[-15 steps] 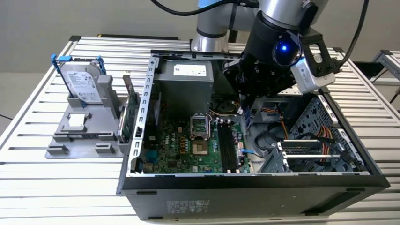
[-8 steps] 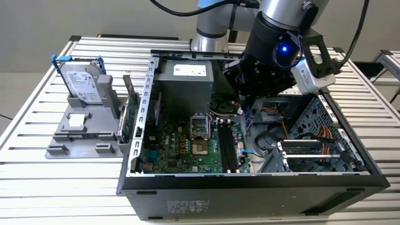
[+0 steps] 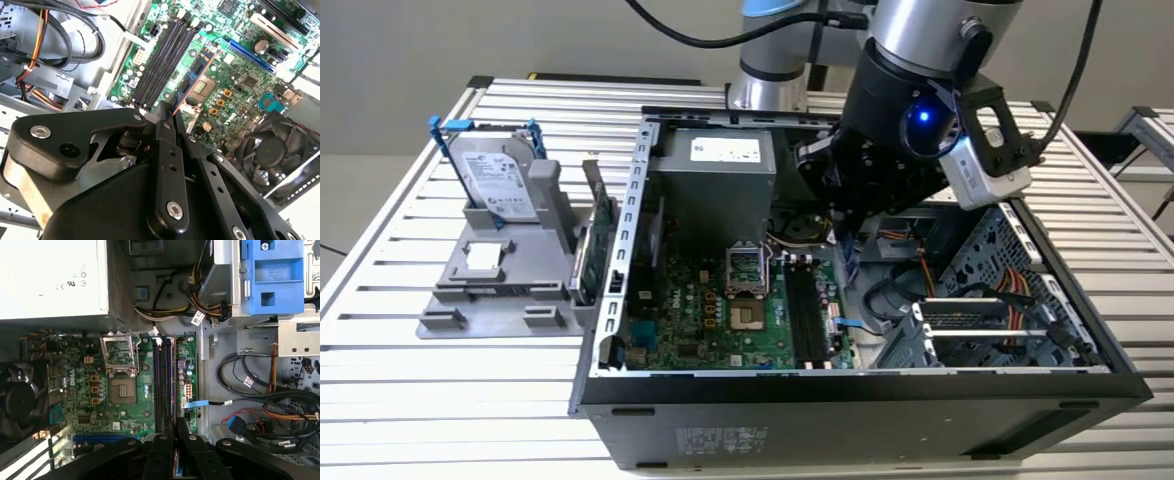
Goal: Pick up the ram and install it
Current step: 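Insert the ram into the slot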
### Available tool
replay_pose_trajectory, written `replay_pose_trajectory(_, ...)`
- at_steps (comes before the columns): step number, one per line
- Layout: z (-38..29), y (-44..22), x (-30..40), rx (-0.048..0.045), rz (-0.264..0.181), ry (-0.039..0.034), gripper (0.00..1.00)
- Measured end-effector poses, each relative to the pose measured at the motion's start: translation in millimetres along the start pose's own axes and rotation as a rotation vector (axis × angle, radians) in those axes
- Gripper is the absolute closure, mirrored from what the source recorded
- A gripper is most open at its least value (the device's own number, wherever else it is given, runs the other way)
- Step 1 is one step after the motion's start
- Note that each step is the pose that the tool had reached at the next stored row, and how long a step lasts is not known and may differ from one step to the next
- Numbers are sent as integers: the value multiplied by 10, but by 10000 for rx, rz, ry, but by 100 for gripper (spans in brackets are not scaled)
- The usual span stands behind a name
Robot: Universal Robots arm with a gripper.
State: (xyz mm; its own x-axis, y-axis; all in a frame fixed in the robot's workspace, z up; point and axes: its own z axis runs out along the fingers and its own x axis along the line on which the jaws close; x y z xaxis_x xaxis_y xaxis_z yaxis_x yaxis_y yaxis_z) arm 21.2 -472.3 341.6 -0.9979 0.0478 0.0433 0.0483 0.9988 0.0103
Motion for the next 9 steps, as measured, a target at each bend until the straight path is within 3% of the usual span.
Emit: replay_pose_trajectory(9,112,-2,-4,-4,0,-6,100)
